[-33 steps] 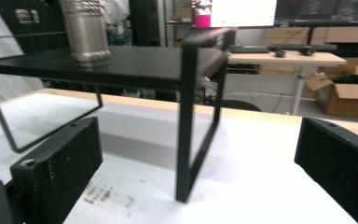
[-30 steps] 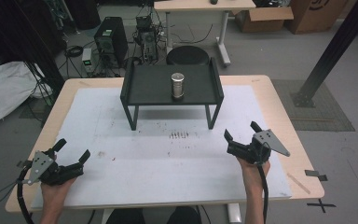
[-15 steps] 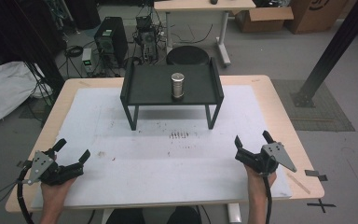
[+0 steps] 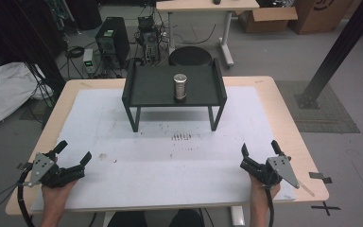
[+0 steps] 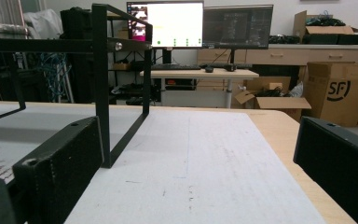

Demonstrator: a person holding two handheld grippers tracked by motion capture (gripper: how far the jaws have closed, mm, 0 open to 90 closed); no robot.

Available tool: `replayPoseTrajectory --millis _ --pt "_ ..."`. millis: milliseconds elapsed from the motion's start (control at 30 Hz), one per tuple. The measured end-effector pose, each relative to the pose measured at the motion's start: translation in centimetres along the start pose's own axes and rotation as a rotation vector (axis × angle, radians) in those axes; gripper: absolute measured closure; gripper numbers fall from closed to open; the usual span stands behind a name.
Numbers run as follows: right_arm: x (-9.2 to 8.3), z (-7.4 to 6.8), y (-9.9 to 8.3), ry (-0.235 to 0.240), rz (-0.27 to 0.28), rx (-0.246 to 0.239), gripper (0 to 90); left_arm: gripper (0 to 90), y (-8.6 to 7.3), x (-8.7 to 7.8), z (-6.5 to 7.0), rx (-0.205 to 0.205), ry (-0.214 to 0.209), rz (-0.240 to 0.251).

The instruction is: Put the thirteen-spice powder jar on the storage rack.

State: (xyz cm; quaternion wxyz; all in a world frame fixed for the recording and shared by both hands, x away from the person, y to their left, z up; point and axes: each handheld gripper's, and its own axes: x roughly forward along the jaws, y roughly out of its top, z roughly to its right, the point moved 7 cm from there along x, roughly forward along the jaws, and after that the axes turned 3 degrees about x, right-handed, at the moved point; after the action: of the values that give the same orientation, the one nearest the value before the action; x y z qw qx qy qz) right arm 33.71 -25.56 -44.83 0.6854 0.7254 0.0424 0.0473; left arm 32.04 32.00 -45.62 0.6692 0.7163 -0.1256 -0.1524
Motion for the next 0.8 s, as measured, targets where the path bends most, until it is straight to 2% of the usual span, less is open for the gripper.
replayPoseTrajectory --millis 200,800 --pt "-0.20 0.07 -0.22 -0.010 0.011 -0.003 1.2 1.6 0.00 0.00 0.00 0.001 0.000 -0.001" --pt "-0.17 0.03 -0.53 -0.012 0.001 -0.009 1.2 1.7 -0.01 -0.03 0.00 0.001 0.001 0.000"
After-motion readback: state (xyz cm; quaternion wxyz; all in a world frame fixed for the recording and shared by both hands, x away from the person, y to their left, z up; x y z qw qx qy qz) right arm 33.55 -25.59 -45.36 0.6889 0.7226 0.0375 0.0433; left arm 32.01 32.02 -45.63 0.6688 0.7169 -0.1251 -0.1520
